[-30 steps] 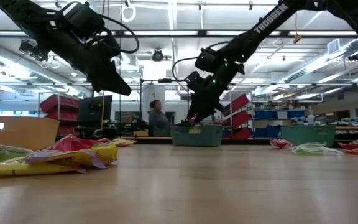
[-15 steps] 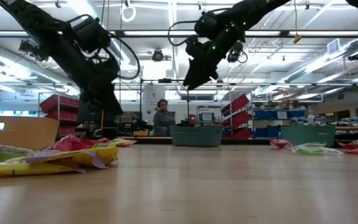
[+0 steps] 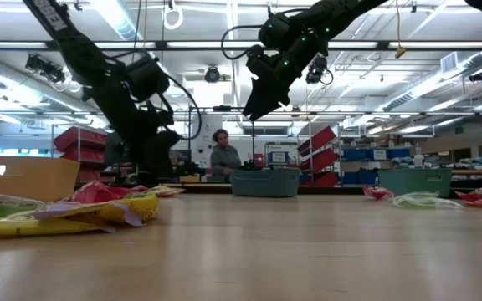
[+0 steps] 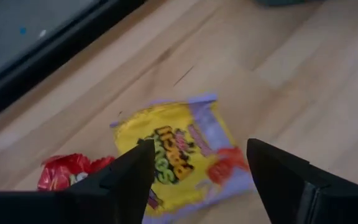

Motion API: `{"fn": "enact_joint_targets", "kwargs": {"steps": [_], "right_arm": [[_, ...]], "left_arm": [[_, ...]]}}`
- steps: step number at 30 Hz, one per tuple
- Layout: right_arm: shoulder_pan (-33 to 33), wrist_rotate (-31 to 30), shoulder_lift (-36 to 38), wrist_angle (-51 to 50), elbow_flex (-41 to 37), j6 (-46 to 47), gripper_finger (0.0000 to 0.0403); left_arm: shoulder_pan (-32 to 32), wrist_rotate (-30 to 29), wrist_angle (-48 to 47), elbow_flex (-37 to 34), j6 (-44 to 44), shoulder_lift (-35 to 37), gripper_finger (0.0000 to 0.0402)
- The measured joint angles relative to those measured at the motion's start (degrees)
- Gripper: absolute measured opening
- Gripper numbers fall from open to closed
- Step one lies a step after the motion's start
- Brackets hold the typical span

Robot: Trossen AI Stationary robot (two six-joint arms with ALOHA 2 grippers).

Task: Sort candy
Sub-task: Put the yellow candy into the blue bin

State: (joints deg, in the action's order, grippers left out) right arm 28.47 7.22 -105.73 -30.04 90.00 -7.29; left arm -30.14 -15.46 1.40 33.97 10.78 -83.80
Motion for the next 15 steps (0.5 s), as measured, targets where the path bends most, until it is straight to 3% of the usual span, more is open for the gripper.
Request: {"fn": "enact_joint_targets", "kwargs": {"steps": [9, 15], "right_arm": [[-0.44, -0.15, 0.0, -0.27, 0.0, -0.39, 0.0227], [-1.23, -0.15, -0.02, -1.11, 0.0, -0.42, 0.0221]], "left_arm": [[-2.41, 0.74, 0.83, 4.16, -1.86, -10.0, 0.0252], [-2.05, 2.25, -0.2, 4.86, -3.72, -11.65, 0.0188]]}}
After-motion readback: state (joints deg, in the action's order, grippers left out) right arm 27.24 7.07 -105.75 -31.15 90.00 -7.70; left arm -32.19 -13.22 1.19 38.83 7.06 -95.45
